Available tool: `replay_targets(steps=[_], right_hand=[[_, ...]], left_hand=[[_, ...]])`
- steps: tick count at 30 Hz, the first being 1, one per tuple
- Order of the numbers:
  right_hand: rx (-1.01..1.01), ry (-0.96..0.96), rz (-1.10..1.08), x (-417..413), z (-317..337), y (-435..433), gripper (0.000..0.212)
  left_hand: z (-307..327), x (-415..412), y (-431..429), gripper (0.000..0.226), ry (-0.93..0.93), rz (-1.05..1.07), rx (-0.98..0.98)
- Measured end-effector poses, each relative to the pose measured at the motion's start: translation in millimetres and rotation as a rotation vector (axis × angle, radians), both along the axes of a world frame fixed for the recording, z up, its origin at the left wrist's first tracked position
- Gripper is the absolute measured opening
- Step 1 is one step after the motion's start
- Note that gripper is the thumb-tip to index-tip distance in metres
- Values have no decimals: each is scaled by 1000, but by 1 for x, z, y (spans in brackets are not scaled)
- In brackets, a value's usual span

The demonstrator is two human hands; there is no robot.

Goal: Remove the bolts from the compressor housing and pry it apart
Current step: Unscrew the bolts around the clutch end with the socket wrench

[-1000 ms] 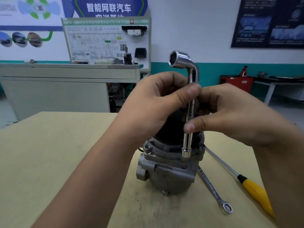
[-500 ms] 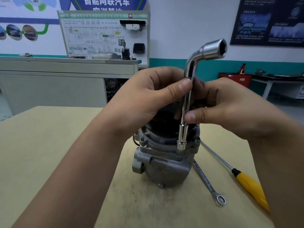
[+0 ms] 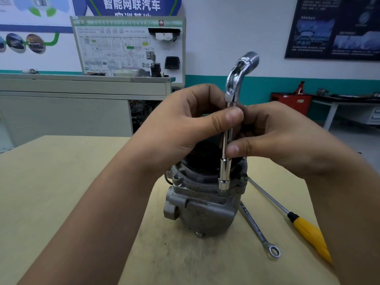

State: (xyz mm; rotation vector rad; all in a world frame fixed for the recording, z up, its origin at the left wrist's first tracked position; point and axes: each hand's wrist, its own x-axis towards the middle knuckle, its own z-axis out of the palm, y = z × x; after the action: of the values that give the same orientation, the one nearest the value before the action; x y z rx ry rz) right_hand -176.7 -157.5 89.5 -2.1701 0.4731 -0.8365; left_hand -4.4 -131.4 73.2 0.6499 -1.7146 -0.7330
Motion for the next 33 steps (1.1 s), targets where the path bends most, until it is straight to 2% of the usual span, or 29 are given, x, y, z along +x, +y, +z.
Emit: replay_targets(steps=[5,10,22,28,33], right_hand=[[-89,61,-71,0,-2,-2,39],[-95,83,-50,0,-1,-2,34],[-55,68,-13,-2,0,-1,36],[21,-29,18,2,-1,-1,34],[42,-61,21,3,-2,0,35]], left_hand=[[0,0,0,13,42,-58,11],[-2,0,0,21,54,-114,14],[-2,1,-3,3,73,-26,23],[-1,0,-3,48,103,8,15],[-1,-1,-1,53,99,31,21]])
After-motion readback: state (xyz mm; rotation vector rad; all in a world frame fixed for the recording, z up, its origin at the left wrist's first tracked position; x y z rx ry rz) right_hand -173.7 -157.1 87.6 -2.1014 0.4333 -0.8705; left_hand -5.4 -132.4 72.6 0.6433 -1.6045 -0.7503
